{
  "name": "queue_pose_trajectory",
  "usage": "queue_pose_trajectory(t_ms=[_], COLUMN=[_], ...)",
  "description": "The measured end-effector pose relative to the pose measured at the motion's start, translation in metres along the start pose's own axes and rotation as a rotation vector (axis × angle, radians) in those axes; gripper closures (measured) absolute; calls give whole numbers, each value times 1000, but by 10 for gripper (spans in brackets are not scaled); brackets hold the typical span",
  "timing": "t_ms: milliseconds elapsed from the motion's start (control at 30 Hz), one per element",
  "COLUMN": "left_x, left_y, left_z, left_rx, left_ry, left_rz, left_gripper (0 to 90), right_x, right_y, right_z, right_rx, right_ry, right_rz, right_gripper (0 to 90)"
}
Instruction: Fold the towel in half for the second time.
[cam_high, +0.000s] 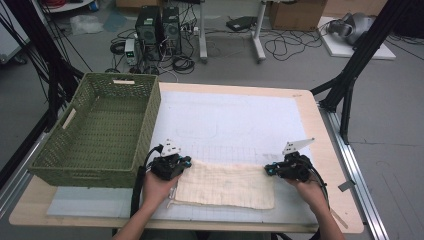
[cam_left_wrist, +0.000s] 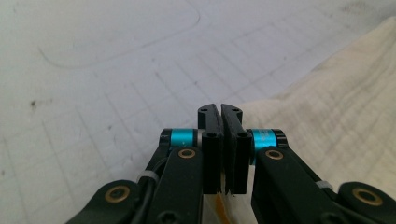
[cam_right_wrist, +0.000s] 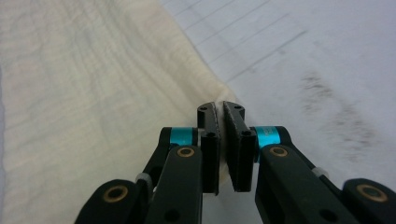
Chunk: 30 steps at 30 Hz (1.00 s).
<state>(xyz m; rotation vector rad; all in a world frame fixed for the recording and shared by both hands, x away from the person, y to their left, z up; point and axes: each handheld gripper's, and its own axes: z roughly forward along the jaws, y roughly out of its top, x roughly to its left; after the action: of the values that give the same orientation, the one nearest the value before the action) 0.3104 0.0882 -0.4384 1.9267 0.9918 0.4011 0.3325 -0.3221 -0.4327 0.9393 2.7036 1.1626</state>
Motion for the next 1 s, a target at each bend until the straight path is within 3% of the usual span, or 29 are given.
queue_pose_trajectory(t_ms=[100,167,233,333,400,500,667,1000], left_x=[-2,1,5,15,20,20,12,-1], left_y=[10,19,27,29,26,25,27,15], left_z=[9,14,20,25,28,25,14,3], left_rx=[-32,-79,-92,-106,-86,-79,-128,-113], left_ry=[34,55,86,95,92,87,83,62], left_rz=[-1,-19,-30,-67,-71,-34,34,104], left_gripper=[867,867,867,867,867,866,865,863], right_x=[-11,-19,-25,-34,-37,-34,-25,-5], right_y=[9,17,23,20,15,13,12,-11], right_z=[-11,-20,-27,-20,-15,-14,-23,-27], right_rx=[-23,-50,-89,-83,-107,-116,-159,-192], right_ry=[-37,-68,-97,-99,-84,-69,-65,-20], right_rz=[16,22,30,68,91,95,52,46], right_gripper=[854,852,852,852,852,850,848,844])
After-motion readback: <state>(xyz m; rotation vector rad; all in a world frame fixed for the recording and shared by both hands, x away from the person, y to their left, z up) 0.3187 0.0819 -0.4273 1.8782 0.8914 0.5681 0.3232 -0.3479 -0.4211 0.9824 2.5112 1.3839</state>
